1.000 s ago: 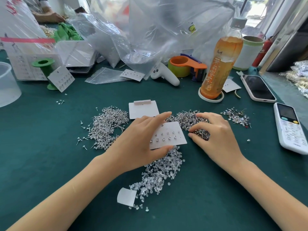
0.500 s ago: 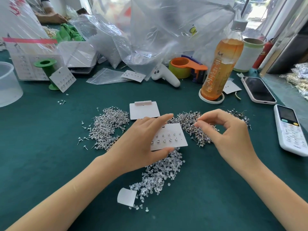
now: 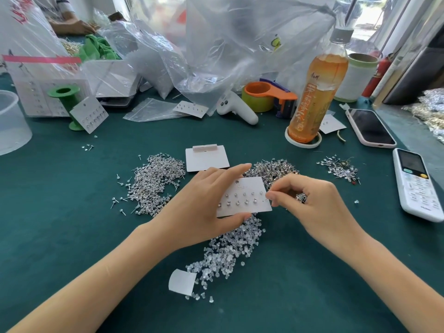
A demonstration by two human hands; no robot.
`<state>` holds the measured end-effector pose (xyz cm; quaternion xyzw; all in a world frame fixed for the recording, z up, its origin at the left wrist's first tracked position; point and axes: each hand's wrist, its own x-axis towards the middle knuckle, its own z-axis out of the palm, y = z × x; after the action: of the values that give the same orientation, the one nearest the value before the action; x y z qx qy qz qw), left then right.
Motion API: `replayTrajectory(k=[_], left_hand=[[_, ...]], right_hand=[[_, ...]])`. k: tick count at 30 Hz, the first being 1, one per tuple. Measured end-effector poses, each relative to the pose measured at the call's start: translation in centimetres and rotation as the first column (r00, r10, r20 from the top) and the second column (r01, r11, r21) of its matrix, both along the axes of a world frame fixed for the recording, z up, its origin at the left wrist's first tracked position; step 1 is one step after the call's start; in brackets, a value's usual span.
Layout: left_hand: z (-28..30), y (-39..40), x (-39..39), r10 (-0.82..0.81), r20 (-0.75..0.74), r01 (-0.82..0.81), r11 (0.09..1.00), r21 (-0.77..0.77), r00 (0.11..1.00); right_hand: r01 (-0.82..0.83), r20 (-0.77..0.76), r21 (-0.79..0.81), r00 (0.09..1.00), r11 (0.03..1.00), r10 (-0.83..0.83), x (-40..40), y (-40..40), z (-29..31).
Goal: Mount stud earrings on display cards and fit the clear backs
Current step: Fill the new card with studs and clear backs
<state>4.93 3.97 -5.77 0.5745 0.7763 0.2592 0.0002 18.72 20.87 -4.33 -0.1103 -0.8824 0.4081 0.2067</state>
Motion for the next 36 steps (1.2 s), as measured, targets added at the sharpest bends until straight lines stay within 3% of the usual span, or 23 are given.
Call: replayTrajectory(k=[15,34,36], left_hand=[[-0.07,0.01,0.23,-0.017,0.053,0.018,1.000,-0.009,0.998],[-0.05,0.08,0.35,-0.020,0.084,0.020,1.000,0.006,0.996],[-0.06,0.13,0.41,-0.022,0.094,0.021,1.000,0.011,0.995]], right_hand=[[-0.012,0.001,0.108,1.000,0.994,0.012,-0.10,-0.48,-0.02],[-0.002,-0.018,0.143,1.000,0.990,0.004,-0.13,-0.83,-0.19],[0.006,-0.028,0.092,1.000,0.996,-0.003,-0.19,-1.01,-0.31]])
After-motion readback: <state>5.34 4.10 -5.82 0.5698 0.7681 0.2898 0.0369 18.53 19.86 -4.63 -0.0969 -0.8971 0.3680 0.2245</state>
